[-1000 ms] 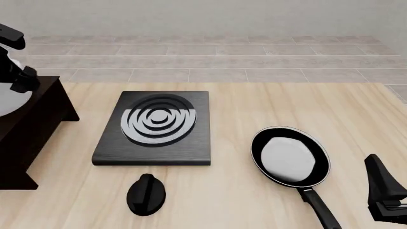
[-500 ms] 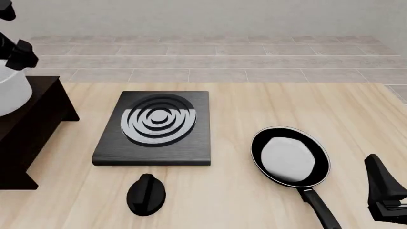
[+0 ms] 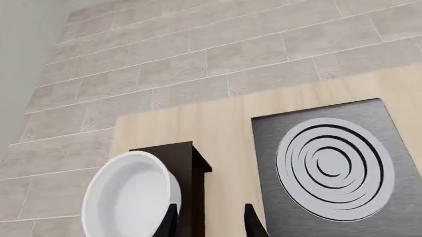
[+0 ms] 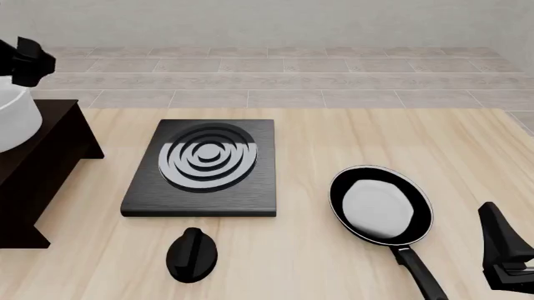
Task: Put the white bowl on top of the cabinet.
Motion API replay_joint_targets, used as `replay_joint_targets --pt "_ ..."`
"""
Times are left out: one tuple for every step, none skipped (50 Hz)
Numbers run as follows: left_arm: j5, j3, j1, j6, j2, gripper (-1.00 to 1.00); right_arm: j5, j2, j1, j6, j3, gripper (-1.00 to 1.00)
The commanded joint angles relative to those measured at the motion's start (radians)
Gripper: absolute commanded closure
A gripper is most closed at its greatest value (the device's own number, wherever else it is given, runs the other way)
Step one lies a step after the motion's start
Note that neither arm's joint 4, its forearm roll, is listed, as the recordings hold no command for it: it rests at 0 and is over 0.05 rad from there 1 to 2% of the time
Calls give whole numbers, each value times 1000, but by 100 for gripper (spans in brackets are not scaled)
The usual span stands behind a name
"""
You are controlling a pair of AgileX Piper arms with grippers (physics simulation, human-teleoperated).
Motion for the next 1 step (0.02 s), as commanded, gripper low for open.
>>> replay_joint_targets --pt "-78 103 -62 -115 -184 -100 0 0 0 0 0 -100"
